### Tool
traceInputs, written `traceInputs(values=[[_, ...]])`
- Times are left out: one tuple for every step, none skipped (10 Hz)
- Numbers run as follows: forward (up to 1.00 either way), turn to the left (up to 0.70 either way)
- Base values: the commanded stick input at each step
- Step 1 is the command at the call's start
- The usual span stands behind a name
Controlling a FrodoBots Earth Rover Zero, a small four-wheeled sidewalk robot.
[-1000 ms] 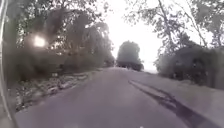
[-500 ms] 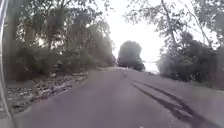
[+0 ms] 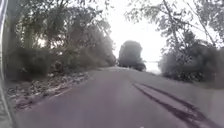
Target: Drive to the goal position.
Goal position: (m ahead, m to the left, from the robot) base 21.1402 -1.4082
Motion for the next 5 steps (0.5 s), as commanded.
traceInputs(values=[[0.70, 0.01], [0.70, 0.01], [0.70, 0.01], [0.70, 0.01], [0.70, 0.01]])
